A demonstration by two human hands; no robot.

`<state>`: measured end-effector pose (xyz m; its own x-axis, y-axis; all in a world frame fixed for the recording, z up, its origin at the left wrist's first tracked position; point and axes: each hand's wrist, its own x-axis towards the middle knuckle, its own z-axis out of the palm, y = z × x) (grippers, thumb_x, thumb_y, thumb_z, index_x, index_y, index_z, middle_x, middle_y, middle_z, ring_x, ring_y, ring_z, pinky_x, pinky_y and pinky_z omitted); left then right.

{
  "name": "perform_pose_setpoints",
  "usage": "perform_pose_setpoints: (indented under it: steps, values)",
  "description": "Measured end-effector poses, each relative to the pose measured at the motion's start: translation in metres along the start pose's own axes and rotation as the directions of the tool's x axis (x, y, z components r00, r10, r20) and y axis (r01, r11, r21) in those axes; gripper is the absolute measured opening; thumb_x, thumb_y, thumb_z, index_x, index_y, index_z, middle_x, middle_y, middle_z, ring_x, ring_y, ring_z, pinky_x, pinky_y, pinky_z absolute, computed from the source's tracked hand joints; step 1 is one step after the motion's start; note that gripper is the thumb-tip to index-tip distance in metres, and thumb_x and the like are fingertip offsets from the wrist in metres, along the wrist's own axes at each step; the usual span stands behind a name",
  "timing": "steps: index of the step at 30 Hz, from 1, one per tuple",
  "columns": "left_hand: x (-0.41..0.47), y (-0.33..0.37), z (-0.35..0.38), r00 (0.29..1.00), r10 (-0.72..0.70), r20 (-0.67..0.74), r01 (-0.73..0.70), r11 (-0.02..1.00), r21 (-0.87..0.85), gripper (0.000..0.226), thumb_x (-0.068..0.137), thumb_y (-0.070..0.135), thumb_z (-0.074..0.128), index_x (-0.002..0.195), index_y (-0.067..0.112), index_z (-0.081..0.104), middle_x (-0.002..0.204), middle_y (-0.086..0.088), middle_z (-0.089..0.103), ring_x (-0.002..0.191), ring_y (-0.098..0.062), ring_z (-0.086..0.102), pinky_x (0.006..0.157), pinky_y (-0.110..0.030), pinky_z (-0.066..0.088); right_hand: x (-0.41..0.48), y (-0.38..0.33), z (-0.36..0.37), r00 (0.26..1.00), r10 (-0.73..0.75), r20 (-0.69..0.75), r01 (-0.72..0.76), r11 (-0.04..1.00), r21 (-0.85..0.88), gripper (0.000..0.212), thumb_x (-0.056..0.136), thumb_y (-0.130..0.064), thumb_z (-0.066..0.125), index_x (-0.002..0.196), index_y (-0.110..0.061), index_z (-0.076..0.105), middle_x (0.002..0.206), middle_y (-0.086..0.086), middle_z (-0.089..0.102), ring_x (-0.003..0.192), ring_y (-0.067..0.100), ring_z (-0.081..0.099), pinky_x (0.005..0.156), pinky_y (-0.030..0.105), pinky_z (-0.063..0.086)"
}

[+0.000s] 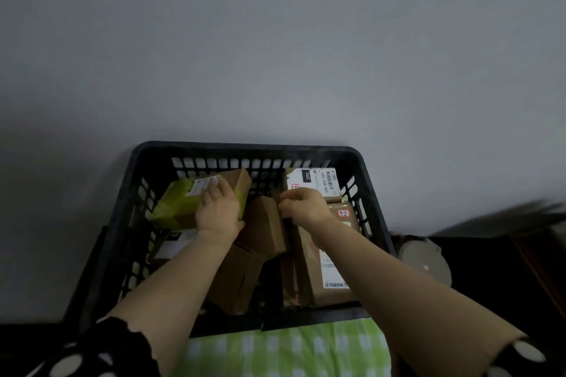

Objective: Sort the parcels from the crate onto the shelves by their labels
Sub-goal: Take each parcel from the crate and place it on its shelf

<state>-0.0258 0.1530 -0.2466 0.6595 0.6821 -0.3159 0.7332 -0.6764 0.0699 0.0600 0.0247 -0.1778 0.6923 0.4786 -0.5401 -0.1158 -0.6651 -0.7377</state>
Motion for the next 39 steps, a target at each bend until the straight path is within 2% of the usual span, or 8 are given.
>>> perform_pose_setpoints:
  steps: [9, 13, 19, 23, 27, 30, 32, 39]
  values:
    - [-0.026, -0.003, -0.034, 0.980, 0.177, -0.086, -0.180, 0.983, -0.030, 0.078, 0.086, 0.032, 0.062, 0.146, 0.004, 0.019, 0.138, -0.012, 0.045, 0.117, -0.026, 0.051, 0.079, -0.033, 0.048, 0.003, -0.006, -0.001, 0.987, 0.116, 0.110, -0.138, 0.966, 0.219, 0.020, 0.094, -0.013, 0.053, 0.110, -0.002, 0.058, 0.099, 0.015, 0.064, 0.089, 0.025, 0.061, 0.084, 0.037, 0.052]
    - [-0.073, 0.015, -0.056, 0.912, 0.369, -0.181, -0.362, 0.929, 0.072, 0.081, 0.089, 0.031, 0.056, 0.150, 0.006, 0.009, 0.156, -0.013, 0.020, 0.139, -0.022, 0.030, 0.107, -0.029, 0.032, -0.006, -0.014, -0.010, 0.963, 0.144, 0.228, -0.238, 0.852, 0.467, 0.072, 0.077, -0.042, 0.074, 0.129, -0.005, 0.041, 0.112, 0.018, 0.059, 0.097, 0.033, 0.063, 0.073, 0.040, 0.056]
    - [-0.153, 0.033, -0.068, 0.854, 0.456, -0.252, -0.433, 0.890, 0.142, 0.085, 0.090, 0.047, 0.054, 0.151, 0.006, 0.011, 0.158, -0.009, 0.014, 0.146, -0.017, 0.012, 0.117, -0.025, 0.003, -0.041, 0.002, -0.039, 0.972, 0.025, 0.232, -0.154, 0.815, 0.558, 0.057, 0.077, -0.018, 0.075, 0.123, -0.003, 0.045, 0.103, 0.017, 0.062, 0.091, 0.031, 0.063, 0.066, 0.038, 0.052]
    - [-0.210, 0.025, -0.096, 0.829, -0.073, -0.554, -0.199, 0.888, -0.415, 0.081, 0.086, 0.056, 0.049, 0.148, 0.009, 0.024, 0.153, -0.010, 0.028, 0.141, -0.022, 0.025, 0.116, -0.038, 0.024, -0.071, 0.005, -0.064, 0.936, -0.132, 0.328, -0.060, 0.854, 0.517, 0.045, 0.076, -0.006, 0.072, 0.118, -0.004, 0.056, 0.100, 0.015, 0.069, 0.086, 0.028, 0.068, 0.064, 0.036, 0.055]
    - [-0.253, 0.006, -0.138, 0.696, -0.689, -0.204, 0.137, 0.406, -0.904, 0.055, 0.098, 0.038, 0.043, 0.143, 0.007, 0.036, 0.149, -0.012, 0.033, 0.138, -0.024, 0.029, 0.112, -0.033, 0.022, -0.107, -0.007, -0.077, 0.867, -0.254, 0.429, 0.012, 0.871, 0.491, 0.039, 0.072, 0.004, 0.068, 0.109, -0.003, 0.059, 0.106, 0.018, 0.067, 0.088, 0.027, 0.066, 0.060, 0.034, 0.056]
    - [-0.286, -0.006, -0.155, 0.662, -0.749, 0.028, 0.034, -0.007, -0.999, 0.029, 0.099, 0.034, 0.043, 0.089, 0.009, 0.054, 0.093, -0.010, 0.055, 0.092, -0.026, 0.054, 0.090, -0.035, 0.046, -0.134, -0.014, -0.075, 0.796, -0.339, 0.502, 0.084, 0.883, 0.463, 0.032, 0.070, 0.009, 0.067, 0.095, -0.007, 0.056, 0.099, 0.018, 0.066, 0.081, 0.027, 0.064, 0.061, 0.032, 0.054]
    - [-0.312, -0.013, -0.159, 0.639, -0.764, 0.088, -0.010, -0.123, -0.992, 0.026, 0.098, 0.036, 0.044, 0.100, 0.011, 0.046, 0.081, -0.008, 0.052, 0.074, -0.020, 0.053, 0.076, -0.033, 0.053, -0.150, -0.018, -0.073, 0.758, -0.385, 0.527, 0.116, 0.874, 0.472, 0.031, 0.067, 0.010, 0.067, 0.090, -0.009, 0.057, 0.096, 0.019, 0.064, 0.082, 0.029, 0.063, 0.075, 0.040, 0.049]
    - [-0.385, -0.050, -0.158, 0.626, -0.780, -0.001, 0.024, 0.021, -0.999, 0.030, 0.092, 0.042, 0.053, 0.104, 0.016, 0.063, 0.094, -0.006, 0.060, 0.090, -0.020, 0.053, 0.079, -0.031, 0.044, -0.209, -0.039, -0.059, 0.651, -0.460, 0.604, 0.201, 0.872, 0.446, 0.023, 0.077, 0.006, 0.063, 0.094, -0.011, 0.063, 0.090, 0.010, 0.068, 0.080, 0.021, 0.066, 0.059, 0.030, 0.054]
